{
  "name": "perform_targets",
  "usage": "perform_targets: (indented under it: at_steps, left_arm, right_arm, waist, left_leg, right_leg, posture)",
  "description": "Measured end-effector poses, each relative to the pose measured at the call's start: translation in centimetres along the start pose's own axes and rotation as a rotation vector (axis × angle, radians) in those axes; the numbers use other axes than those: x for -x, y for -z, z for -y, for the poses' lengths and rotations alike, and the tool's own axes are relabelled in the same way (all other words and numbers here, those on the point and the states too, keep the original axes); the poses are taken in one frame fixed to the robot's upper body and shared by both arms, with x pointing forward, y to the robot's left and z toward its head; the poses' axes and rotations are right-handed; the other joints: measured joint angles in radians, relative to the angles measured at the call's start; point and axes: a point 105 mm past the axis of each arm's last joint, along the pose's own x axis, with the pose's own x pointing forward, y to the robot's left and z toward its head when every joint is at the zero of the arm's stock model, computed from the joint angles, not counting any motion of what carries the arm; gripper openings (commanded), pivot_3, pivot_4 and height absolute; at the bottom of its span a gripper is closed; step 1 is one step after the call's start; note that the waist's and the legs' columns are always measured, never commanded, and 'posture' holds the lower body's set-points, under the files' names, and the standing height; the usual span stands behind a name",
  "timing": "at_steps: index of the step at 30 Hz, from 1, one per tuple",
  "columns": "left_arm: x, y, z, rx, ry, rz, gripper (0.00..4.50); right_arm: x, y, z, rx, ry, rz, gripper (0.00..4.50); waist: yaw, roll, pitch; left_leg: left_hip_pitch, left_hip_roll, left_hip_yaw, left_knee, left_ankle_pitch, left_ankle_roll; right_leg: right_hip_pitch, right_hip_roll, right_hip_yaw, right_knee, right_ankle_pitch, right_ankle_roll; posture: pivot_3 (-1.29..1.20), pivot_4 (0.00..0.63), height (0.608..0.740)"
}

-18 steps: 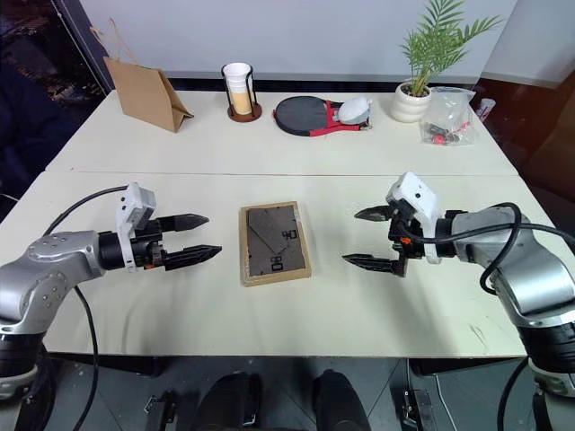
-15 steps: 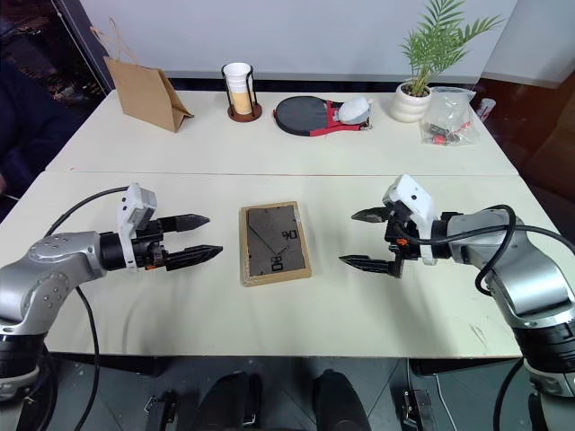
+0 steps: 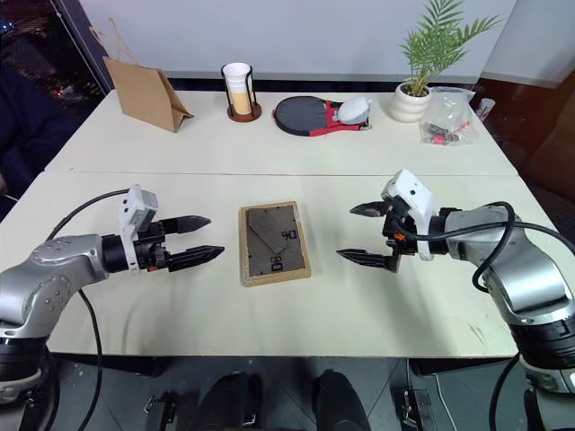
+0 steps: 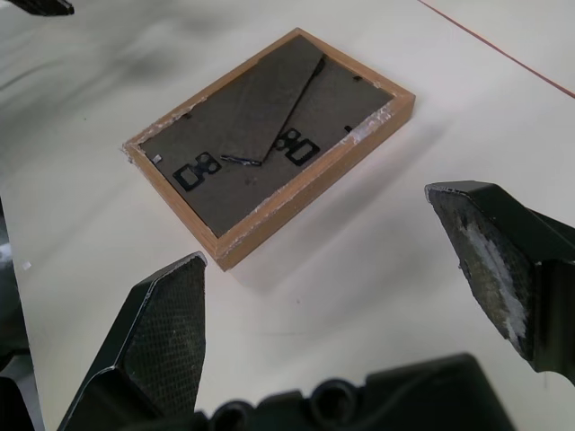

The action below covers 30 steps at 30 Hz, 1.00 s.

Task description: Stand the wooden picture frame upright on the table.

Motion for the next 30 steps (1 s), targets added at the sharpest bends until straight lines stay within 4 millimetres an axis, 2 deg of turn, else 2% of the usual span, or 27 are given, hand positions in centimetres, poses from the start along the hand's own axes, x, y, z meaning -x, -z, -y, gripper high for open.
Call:
perform_targets:
  at_steps: [14,21,24,30]
  left_arm:
    - [0.1,0.5,0.1,0.03,0.009,-0.019,4.5]
    - [-0.7,0.5,0.5,0.239,0.046,-0.018,4.5]
    - [-0.6,0.1,0.3,0.36,0.04,-0.032,4.5]
    - [-0.8,1.1,0.0,0.65,0.043,-0.104,4.5]
  right_arm:
    - [-1.0,0.8,0.7,0.032,0.013,-0.012,4.46]
    - [-3.0,1.8,2.3,0.178,0.088,-0.073,4.46]
    - [-4.2,2.3,2.4,0.219,0.093,-0.08,3.66]
    - [-6.9,3.3,1.3,0.28,0.05,-0.088,0.52]
  waist:
    - [-0.001,0.0,0.0]
    - [-0.002,0.0,0.0]
    - [-0.003,0.0,0.0]
    - [-0.003,0.0,0.0]
  left_leg:
    - [0.0,0.0,0.0,0.0,0.0,0.0]
    - [0.0,0.0,0.0,0.002,0.0,0.0]
    - [-0.001,0.0,0.0,0.004,0.0,0.0]
    - [-0.001,0.0,-0.001,0.007,0.0,0.0]
  right_leg:
    - [0.0,0.0,0.0,0.0,0.0,0.0]
    - [0.0,0.0,0.0,0.001,0.0,0.0]
    - [0.0,0.001,0.0,0.002,0.0,0.0]
    - [0.0,0.001,-0.001,0.004,0.0,0.001]
  posture:
    - [0.0,0.15,0.74]
    - [0.0,0.15,0.74]
    - [0.0,0.15,0.74]
    - [0.0,0.15,0.74]
